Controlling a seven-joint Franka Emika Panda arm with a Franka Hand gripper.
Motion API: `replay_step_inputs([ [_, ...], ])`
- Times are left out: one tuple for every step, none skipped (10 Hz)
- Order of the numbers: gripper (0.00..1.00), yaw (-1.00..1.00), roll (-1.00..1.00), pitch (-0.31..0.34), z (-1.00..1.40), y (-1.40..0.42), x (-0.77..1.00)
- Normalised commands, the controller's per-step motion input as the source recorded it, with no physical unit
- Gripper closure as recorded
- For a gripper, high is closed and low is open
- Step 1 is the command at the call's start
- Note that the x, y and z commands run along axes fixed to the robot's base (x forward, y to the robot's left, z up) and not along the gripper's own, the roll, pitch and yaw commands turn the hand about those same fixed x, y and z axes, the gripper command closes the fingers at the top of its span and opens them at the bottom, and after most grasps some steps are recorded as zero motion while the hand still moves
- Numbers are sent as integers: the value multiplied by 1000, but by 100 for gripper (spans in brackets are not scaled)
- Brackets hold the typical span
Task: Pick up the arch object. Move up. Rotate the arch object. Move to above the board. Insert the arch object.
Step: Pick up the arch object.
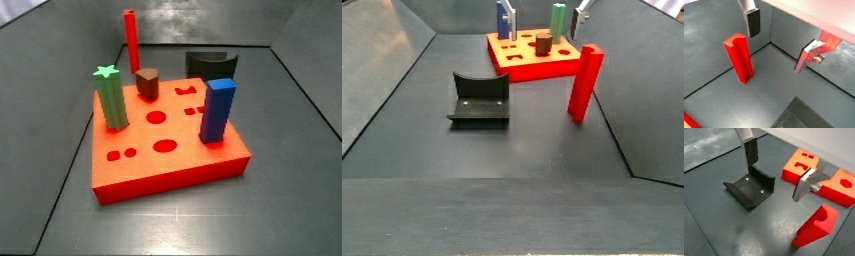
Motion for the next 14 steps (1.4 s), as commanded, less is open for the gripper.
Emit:
replay_step_inputs([
  [0,0,0,0,-100,123,-314],
  [0,0,0,0,-74,71,-586],
  [0,0,0,-1,-14,109,-717],
  [0,0,14,-83,0,57,-691],
  [0,0,39,-103,0,0,-669],
  [0,0,40,-179,71,0,-686],
  [0,66,104,-159,23,-63,-651],
  [0,306,159,-101,0,-94,-540],
  [0,497,167,-53,-11,-74,-449],
  [0,600,226,-20,-69,-200,-311],
  [0,583,236,-7,-137,-246,-251],
  [0,400,183,0,-206,-246,-149],
  [0,160,100,0,-223,-157,-117],
  [0,117,76,0,-263,-117,-46],
])
